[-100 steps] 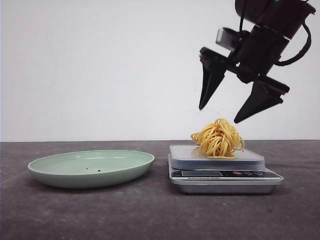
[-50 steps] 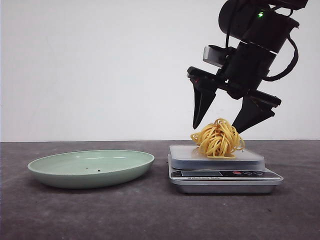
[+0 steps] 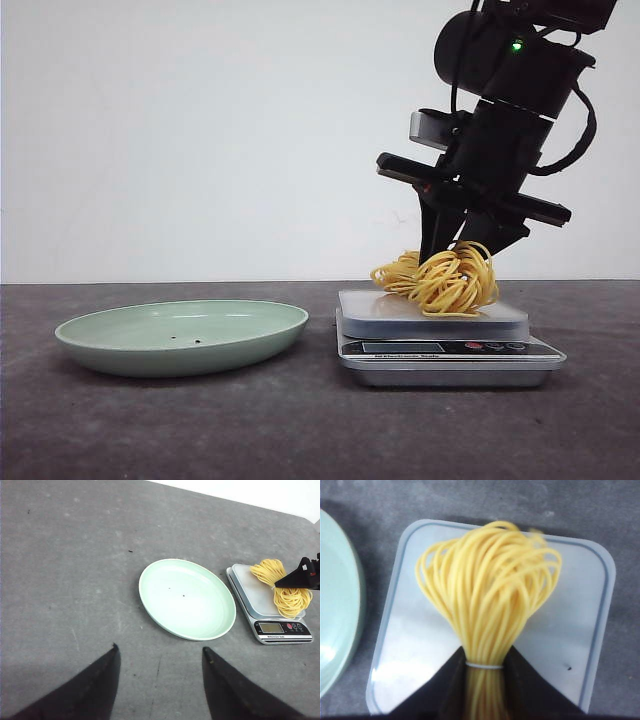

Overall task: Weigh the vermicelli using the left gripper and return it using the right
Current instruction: 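Grasp the vermicelli with the right gripper and lift it toward the plate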

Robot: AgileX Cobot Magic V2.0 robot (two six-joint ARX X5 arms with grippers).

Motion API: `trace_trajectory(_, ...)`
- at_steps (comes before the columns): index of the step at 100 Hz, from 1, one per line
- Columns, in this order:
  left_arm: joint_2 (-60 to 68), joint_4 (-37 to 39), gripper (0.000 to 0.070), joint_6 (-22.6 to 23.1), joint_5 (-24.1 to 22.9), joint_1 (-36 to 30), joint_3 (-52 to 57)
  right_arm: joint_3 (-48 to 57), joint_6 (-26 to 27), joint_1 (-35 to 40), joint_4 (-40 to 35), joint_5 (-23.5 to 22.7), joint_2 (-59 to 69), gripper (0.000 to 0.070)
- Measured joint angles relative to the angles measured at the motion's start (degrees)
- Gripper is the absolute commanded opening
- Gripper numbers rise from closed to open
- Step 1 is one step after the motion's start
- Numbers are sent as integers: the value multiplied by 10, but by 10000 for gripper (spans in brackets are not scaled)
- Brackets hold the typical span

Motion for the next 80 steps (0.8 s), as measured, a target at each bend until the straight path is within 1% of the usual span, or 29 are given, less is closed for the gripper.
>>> trace_trajectory(11, 0, 0, 296, 0, 0, 0, 0, 0, 4, 3, 0, 12, 0, 0)
trace_trajectory(20, 0, -1, 296, 0, 0, 0, 0, 0, 6, 4, -1, 13, -4, 0)
trace_trajectory(29, 0, -3, 296, 0, 0, 0, 0, 0, 9, 7, -2, 9, -21, 0)
trace_trajectory(38, 0, -3, 296, 0, 0, 0, 0, 5, 10, 20, -3, -6, -50, 0)
trace_trajectory(49, 0, -2, 296, 0, 0, 0, 0, 28, 10, 51, -1, -18, -81, 0)
trace_trajectory(64, 0, -2, 296, 0, 0, 0, 0, 67, 13, 115, 3, -26, -94, 0)
trace_trajectory(75, 0, -2, 296, 0, 0, 0, 0, 90, 23, 162, 26, -27, -93, 0)
trace_trajectory(80, 0, -2, 296, 0, 0, 0, 0, 103, 28, 181, 42, -20, -92, 0)
